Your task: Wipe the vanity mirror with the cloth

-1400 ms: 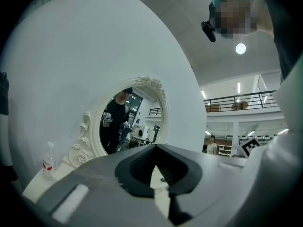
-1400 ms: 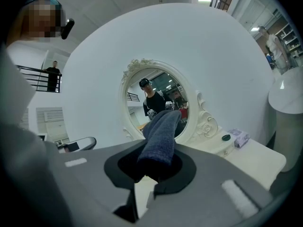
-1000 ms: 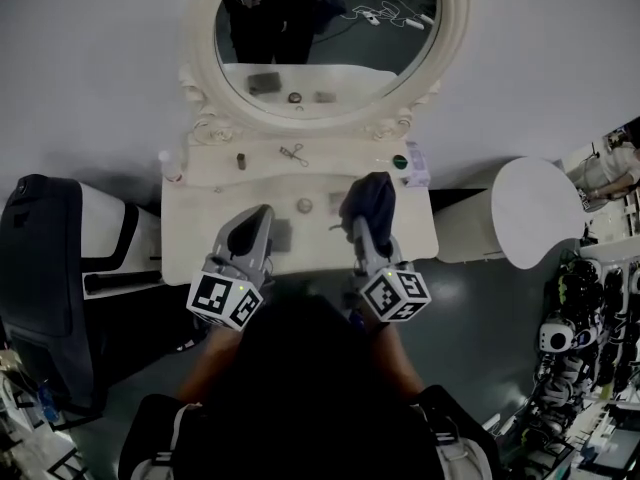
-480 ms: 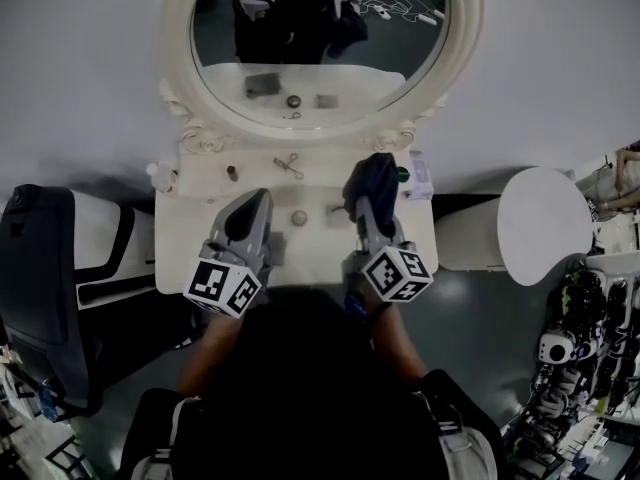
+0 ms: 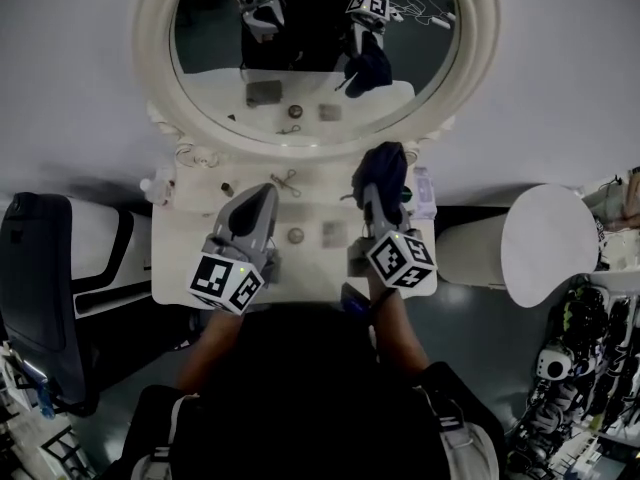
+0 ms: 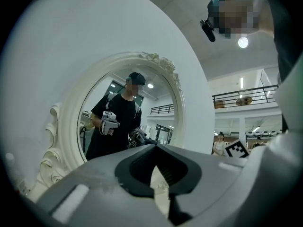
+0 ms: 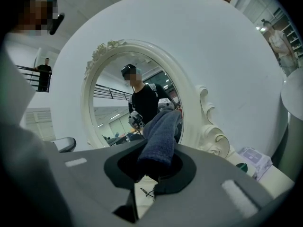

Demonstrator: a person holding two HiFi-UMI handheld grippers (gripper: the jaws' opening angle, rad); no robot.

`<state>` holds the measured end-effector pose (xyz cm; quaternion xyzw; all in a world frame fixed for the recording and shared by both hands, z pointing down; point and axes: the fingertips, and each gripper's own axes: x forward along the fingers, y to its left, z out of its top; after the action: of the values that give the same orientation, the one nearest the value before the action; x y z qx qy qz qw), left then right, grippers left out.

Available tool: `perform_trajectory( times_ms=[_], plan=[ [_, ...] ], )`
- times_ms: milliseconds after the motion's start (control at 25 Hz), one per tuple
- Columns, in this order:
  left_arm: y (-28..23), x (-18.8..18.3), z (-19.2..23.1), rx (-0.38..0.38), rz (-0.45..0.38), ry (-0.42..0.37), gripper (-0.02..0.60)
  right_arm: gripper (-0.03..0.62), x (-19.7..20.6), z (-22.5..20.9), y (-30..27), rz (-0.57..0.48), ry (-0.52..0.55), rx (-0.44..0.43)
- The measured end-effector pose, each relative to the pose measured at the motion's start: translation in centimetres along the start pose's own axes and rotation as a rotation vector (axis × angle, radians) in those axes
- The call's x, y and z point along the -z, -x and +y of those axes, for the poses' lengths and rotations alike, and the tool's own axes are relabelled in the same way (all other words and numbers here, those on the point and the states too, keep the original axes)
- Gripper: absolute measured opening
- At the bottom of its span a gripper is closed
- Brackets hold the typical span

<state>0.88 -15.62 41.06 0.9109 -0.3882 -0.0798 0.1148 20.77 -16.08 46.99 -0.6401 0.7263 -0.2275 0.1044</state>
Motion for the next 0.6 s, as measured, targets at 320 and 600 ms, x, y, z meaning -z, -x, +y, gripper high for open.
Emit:
perform_trajectory(
  times_ms=[320, 600],
  plan=[
    [-2.5, 0.1, 1.7, -0.014, 0.018, 0.001, -0.002, 0.046, -0.4, -2.0, -3.9, 0.033, 0.012, 0.022],
    [-4.4, 0.1, 3.0, -0.017, 0.024, 0.02, 0.0, 0.046, -0.7, -2.4, -6.9, 0.045, 0.019, 0.013]
  ],
)
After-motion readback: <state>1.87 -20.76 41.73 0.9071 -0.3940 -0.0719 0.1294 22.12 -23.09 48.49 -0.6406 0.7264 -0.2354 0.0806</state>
